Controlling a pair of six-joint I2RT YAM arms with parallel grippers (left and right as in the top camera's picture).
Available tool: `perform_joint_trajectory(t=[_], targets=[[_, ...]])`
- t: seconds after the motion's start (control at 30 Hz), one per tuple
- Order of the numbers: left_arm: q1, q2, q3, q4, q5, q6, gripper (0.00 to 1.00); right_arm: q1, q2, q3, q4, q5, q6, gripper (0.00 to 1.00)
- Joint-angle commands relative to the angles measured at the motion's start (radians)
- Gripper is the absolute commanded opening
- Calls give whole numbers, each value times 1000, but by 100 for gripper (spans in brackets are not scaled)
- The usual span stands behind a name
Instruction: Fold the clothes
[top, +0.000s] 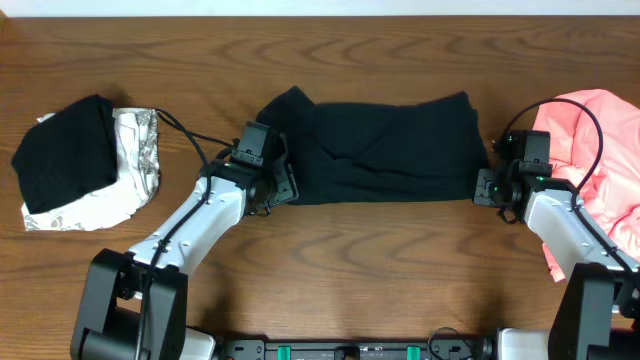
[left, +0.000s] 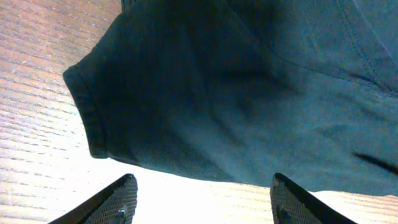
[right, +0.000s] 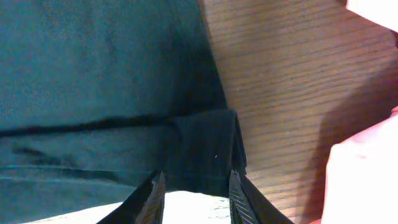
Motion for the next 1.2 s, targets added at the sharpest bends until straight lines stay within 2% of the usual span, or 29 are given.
perform_joint_trajectory(t=[0.0,0.27,0.33,0.4,0.47,0.77,1.07,1.1,1.17], targets=[[-2,9,-11,-4,-8,9,69,-10,29,-9,6,0,16,32],[-2,9,-12,-6,-8,9,69,-10,79,-8,38,-3,15,29],[-2,9,-12,-6,-8,9,69,-10,79,-8,45,-3,15,23],[-2,9,-12,-6,-8,10,69,-10,79,-8,50,-3,15,9],[-2,9,-12,-6,-8,10,69,-10,78,-8,56,-3,15,1],[-2,9,-12,-6,-8,10,69,-10,45,40,70,0,14,1],[-2,9,-12,-6,-8,10,69,-10,54,49,259,26,16,1],[-2,9,-12,-6,-8,10,69,-10,62,49,274,34,16,3],[-2,9,-12,-6,-8,10,69,-10,77,49,289,34,15,13]])
